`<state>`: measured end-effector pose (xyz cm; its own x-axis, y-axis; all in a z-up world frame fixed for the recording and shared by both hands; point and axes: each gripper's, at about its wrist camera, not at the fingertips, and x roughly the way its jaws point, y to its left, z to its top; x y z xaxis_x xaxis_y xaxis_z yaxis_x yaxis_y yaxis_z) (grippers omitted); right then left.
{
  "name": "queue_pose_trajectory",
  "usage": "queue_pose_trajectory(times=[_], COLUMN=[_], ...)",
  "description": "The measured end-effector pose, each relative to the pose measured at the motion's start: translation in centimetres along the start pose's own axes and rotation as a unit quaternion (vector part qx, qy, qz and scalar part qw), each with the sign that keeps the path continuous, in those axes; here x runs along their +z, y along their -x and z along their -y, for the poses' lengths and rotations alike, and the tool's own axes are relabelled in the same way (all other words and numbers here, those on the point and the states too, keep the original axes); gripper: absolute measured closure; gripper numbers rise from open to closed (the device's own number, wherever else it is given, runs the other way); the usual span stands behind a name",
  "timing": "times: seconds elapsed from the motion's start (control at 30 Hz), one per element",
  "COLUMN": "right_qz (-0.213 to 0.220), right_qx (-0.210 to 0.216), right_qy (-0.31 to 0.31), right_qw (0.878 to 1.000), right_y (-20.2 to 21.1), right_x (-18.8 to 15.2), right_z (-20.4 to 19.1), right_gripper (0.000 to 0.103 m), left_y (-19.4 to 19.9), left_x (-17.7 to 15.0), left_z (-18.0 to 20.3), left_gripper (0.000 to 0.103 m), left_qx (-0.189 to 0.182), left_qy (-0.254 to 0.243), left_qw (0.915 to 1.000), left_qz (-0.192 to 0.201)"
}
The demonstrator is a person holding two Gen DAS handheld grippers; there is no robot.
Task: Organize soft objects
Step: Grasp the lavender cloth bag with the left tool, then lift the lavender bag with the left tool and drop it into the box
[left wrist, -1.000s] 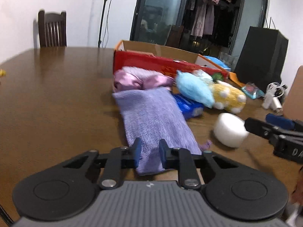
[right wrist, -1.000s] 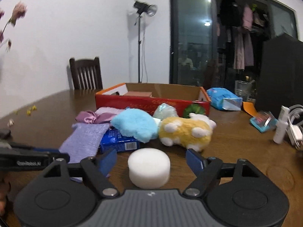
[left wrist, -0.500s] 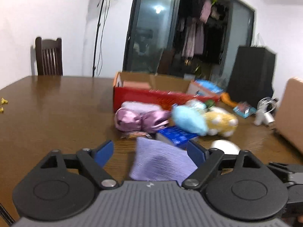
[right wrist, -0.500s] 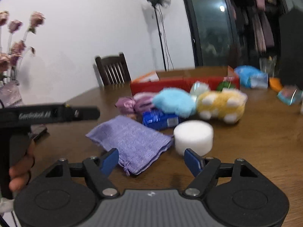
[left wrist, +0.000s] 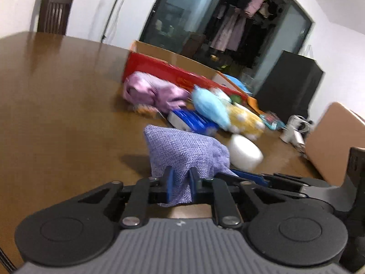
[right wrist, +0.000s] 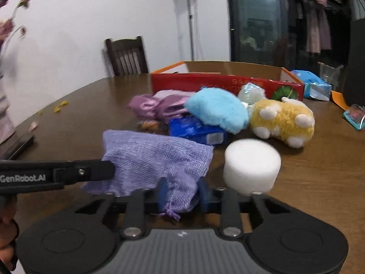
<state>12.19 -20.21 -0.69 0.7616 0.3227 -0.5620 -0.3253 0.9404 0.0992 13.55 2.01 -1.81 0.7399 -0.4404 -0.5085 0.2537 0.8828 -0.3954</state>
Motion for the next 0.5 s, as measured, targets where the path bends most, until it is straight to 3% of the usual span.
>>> queue_pose_trajectory(times=[0.07,0.17,0.2,0.23,0.3,0.4,0.5], right_qz=[0.004,0.005,0.009,0.016,0.037,0.066,0.066], right_qx=[-0.006,-0.008,-0.012,-0.016,-0.018,-0.022,-0.027], right_qy=[0.025,0.014,0.007,0.000,-0.017,-0.040,-0.053], right_qw=[1.000,1.000,1.000,1.000,0.999,0.997,0.996], right_y=[2.3,5.4,6.3,7.2,8.1,8.6,7.4], right_x=[-1.7,-3.4,-3.9,-4.2,-4.3,-3.8,-3.5], right_z=[-0.3,0.4,0.6,0.7,1.2,2.1,2.4], right_gripper=[0.082,0.082,0.082,0.080,0.073,0.056,0.054], left_y=[1.5,3.4,3.8,3.9,3.5,2.3,2.0], left_x=[-1.4,-2.7,-2.9,-3.2,-3.4,-3.3,-2.5], left_z=[0.7,1.5,1.9,2.2,2.8,3.0,2.5], left_gripper=[0.087,0.085,0.075,0.058,0.040,0.042,0.042], left_qx=[-0.013,-0.029,-0.032,-0.035,-0.036,-0.018,-0.013], left_qy=[-0.009,-0.027,-0.036,-0.045,-0.061,-0.067,-0.056], left_qw=[0.9999,0.9992,0.9988,0.9983,0.9975,0.9976,0.9983], left_qz=[-0.004,0.003,0.005,0.007,0.006,-0.002,0.009])
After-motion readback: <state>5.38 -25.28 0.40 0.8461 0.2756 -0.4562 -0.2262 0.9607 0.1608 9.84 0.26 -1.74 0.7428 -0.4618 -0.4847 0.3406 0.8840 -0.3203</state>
